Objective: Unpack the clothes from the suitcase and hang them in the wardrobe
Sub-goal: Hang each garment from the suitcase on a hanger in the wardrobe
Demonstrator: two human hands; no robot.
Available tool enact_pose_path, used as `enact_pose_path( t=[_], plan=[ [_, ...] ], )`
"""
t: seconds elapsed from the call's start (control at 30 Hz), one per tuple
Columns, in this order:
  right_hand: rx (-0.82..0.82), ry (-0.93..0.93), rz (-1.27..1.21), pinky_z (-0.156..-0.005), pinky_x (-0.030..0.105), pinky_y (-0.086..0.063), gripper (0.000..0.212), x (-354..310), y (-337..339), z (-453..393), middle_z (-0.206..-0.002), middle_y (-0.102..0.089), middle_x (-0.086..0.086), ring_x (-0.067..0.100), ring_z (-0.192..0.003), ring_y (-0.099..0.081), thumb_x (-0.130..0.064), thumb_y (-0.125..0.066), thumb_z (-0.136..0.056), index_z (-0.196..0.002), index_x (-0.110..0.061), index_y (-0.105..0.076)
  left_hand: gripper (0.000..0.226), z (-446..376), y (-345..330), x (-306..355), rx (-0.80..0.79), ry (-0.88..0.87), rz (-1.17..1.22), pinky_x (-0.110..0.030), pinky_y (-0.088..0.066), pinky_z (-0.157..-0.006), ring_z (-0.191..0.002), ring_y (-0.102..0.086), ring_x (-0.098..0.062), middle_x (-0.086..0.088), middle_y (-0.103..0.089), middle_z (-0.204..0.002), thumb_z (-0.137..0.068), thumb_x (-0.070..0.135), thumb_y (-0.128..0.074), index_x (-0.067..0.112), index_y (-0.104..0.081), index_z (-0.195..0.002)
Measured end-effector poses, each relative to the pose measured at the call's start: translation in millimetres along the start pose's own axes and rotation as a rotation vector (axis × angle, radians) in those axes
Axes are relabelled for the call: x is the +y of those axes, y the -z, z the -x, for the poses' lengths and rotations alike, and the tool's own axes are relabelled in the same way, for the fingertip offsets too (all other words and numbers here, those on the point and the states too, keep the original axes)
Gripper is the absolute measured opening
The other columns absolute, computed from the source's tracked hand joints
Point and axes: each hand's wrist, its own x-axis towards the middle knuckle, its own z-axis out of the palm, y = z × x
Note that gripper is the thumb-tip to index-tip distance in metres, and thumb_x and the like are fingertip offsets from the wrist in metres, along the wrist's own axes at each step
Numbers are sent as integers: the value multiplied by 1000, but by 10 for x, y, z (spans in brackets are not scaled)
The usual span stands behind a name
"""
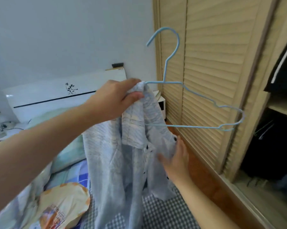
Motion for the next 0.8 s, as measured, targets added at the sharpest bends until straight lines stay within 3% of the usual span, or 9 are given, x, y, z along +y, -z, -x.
enact_pose_path(
  t=[0.1,0.17,0.2,0.27,0.4,0.47,0.57,0.7,0.8],
  plan=[
    [-75,125,-276,-102,44,-47,65,-171,197,-285,-136,-59,-14,10,-126,-55,-47,-74,-85,-142,-49,-42,44,-55,290,-87,10,-68,-8,-33,-41,-67,-73,-59,-24,-3,-61,-71,-100,40,-52,11,-63,-130],
    [-201,234,-206,-82,41,-51,13,-299,477,-388,-92,-71,-12,7,-88,-63,-26,-70,-90,-99,-35,-69,49,-3,501,-291,19,-51,-3,-32,-43,-66,-67,-59,-22,-4,-64,-70,-101,51,-45,15,-63,-130],
    [-245,250,-163,-77,38,-48,9,-431,673,-471,-80,-68,-11,7,-80,-59,-23,-69,-91,-83,-28,-69,56,64,607,-400,26,-50,-17,-32,-45,-65,-65,-60,-23,-7,-65,-69,-101,58,-40,17,-62,-131],
    [-289,294,-72,-76,29,-49,13,-761,1195,-598,-74,-69,-15,5,-79,-60,-23,-71,-92,-80,-26,-71,68,259,767,-546,-3,-154,-135,-31,-48,-61,-65,-63,-27,-10,-70,-75,-103,66,-29,15,-62,-132],
    [-143,533,283,-64,13,-42,23,-1670,2007,-908,-74,-71,-24,-10,-71,-58,-25,-70,-92,-77,-43,-74,52,415,805,-663,-131,-396,-468,-40,-55,-49,-62,-68,-37,-7,-73,-87,-106,55,-32,20,-52,-139],
    [-74,599,451,-67,18,-45,22,-2005,2108,-1048,-73,-70,-21,-7,-72,-61,-37,-67,-92,-72,-47,-69,49,278,902,-694,-19,-307,-570,-42,-51,-43,-55,-65,-39,-8,-67,-79,-103,51,-39,21,-54,-139],
    [98,626,715,-72,35,-52,20,-2264,2041,-1201,-90,-72,-5,22,-86,-66,-56,-51,-94,-89,-44,-67,47,91,949,-675,103,-197,-735,-39,-45,-39,-47,-61,-39,-12,-62,-71,-98,47,-48,18,-61,-133],
    [283,505,694,-72,37,-48,33,-2460,1906,-1181,-103,-70,15,37,-92,-62,-47,-48,-97,-101,-23,-70,42,-160,872,-403,83,242,-600,-44,-48,-70,-92,-66,-48,-20,-69,-107,-100,50,-52,28,-53,-136],
    [204,421,550,-69,35,-45,43,-2594,1840,-939,-102,-70,16,33,-84,-60,-48,-46,-98,-97,-12,-70,40,-230,846,-299,111,434,-305,-44,-51,-90,-113,-60,-43,-18,-68,-123,-98,54,-56,30,-63,-129]
  ],
)
